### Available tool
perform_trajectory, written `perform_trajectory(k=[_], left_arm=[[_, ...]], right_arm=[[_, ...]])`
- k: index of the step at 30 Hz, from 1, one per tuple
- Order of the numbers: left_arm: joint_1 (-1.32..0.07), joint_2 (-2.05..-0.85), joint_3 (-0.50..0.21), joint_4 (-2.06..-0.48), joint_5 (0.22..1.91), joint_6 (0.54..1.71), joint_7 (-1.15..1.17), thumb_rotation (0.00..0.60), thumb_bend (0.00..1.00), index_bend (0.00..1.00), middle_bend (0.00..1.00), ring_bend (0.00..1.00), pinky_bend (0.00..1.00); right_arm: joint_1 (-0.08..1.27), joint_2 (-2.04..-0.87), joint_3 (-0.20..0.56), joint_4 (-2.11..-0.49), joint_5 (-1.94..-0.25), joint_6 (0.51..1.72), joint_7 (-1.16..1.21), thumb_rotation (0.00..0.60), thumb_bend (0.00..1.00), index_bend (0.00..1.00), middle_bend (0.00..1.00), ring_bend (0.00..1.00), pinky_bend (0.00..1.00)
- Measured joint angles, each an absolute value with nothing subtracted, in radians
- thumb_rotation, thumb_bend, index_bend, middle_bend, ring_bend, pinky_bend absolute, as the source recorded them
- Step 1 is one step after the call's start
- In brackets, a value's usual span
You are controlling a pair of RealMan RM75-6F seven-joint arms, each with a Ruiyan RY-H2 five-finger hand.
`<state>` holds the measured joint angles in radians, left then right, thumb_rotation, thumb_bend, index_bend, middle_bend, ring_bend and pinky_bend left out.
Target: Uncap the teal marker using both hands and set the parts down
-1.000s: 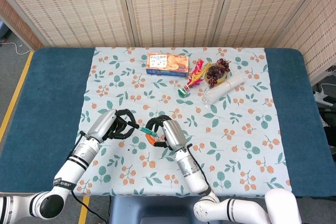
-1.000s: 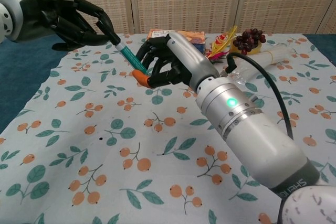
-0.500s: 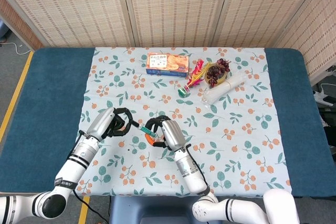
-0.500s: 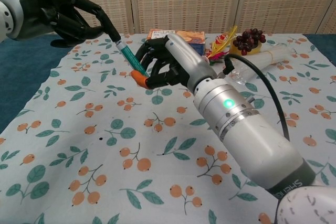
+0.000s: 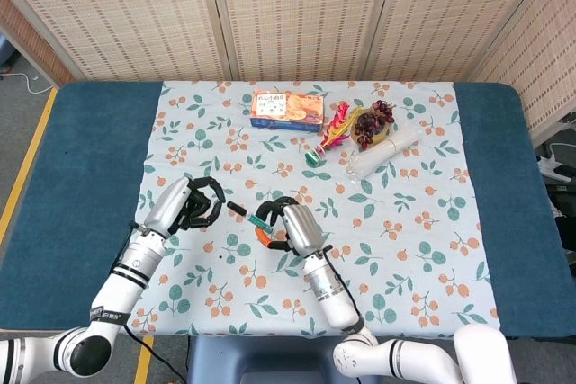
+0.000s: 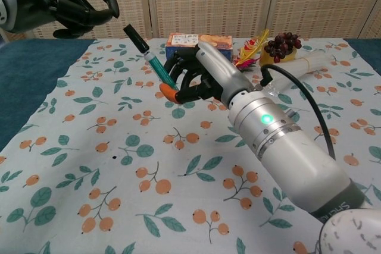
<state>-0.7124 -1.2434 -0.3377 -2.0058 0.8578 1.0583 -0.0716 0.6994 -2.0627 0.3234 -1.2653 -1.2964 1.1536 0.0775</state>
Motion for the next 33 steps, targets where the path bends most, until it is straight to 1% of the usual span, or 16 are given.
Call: perform_trajectory(k=[1, 2, 4, 5, 6, 9, 11, 13, 17, 22, 27, 31, 33], left_arm=[[-0.712, -1.240, -0.338, -1.999, 0.859, 1.051, -0.076, 0.600, 0.76, 0.82, 1.00, 0.80, 0.92], [-0.711, -1.235, -0.338, -1.989, 0.860, 1.037, -0.083, 0.600, 0.72, 0.80, 1.00, 0.80, 0.92], [-0.709, -1.226, -0.336, -1.969, 0.865, 1.010, -0.101, 0.600, 0.63, 0.72, 0.99, 0.80, 0.92], [-0.706, -1.220, -0.333, -1.954, 0.871, 0.990, -0.119, 0.600, 0.59, 0.64, 0.97, 0.80, 0.91], [-0.703, -1.216, -0.330, -1.944, 0.878, 0.974, -0.133, 0.600, 0.56, 0.56, 0.94, 0.79, 0.91], [-0.695, -1.204, -0.319, -1.907, 0.905, 0.919, -0.181, 0.600, 0.55, 0.47, 0.86, 0.79, 0.91], [-0.691, -1.196, -0.308, -1.881, 0.928, 0.885, -0.205, 0.600, 0.55, 0.45, 0.81, 0.78, 0.90], [-0.689, -1.190, -0.298, -1.868, 0.944, 0.859, -0.217, 0.600, 0.54, 0.43, 0.73, 0.77, 0.90], [-0.693, -1.172, -0.266, -1.849, 0.975, 0.814, -0.207, 0.600, 0.51, 0.37, 0.55, 0.74, 0.89], [-0.695, -1.165, -0.237, -1.835, 0.991, 0.801, -0.179, 0.600, 0.51, 0.31, 0.41, 0.72, 0.88], [-0.702, -1.157, -0.220, -1.829, 0.988, 0.767, -0.174, 0.600, 0.51, 0.31, 0.35, 0.72, 0.88], [-0.708, -1.144, -0.205, -1.826, 0.989, 0.742, -0.165, 0.600, 0.51, 0.31, 0.34, 0.70, 0.88], [-0.709, -1.136, -0.194, -1.825, 1.001, 0.737, -0.154, 0.600, 0.51, 0.30, 0.33, 0.67, 0.86]], right_arm=[[0.699, -2.058, 0.321, -1.263, -1.297, 1.151, 0.070, 0.600, 0.41, 0.92, 0.77, 0.55, 0.27], [0.700, -2.054, 0.319, -1.261, -1.296, 1.147, 0.061, 0.600, 0.41, 0.92, 0.77, 0.55, 0.27], [0.705, -2.041, 0.311, -1.258, -1.293, 1.128, 0.025, 0.600, 0.41, 0.92, 0.77, 0.55, 0.27], [0.709, -2.033, 0.308, -1.258, -1.291, 1.116, 0.001, 0.600, 0.41, 0.92, 0.77, 0.55, 0.27], [0.714, -2.025, 0.304, -1.259, -1.289, 1.104, -0.026, 0.600, 0.41, 0.92, 0.77, 0.55, 0.27], [0.735, -1.997, 0.292, -1.264, -1.281, 1.064, -0.143, 0.600, 0.41, 0.92, 0.77, 0.55, 0.27], [0.752, -1.976, 0.283, -1.274, -1.262, 1.026, -0.247, 0.600, 0.41, 0.92, 0.77, 0.55, 0.27], [0.771, -1.955, 0.274, -1.288, -1.239, 0.995, -0.366, 0.600, 0.41, 0.92, 0.77, 0.55, 0.27], [0.806, -1.922, 0.253, -1.313, -1.198, 0.962, -0.589, 0.600, 0.41, 0.92, 0.77, 0.55, 0.27], [0.840, -1.891, 0.224, -1.343, -1.108, 0.947, -0.810, 0.600, 0.41, 0.92, 0.77, 0.55, 0.27], [0.861, -1.885, 0.199, -1.354, -0.992, 0.941, -0.956, 0.600, 0.41, 0.92, 0.77, 0.55, 0.27], [0.893, -1.889, 0.173, -1.348, -0.917, 0.958, -1.114, 0.600, 0.41, 0.92, 0.77, 0.55, 0.27], [0.906, -1.891, 0.161, -1.345, -0.912, 0.975, -1.171, 0.600, 0.41, 0.92, 0.77, 0.55, 0.27]])
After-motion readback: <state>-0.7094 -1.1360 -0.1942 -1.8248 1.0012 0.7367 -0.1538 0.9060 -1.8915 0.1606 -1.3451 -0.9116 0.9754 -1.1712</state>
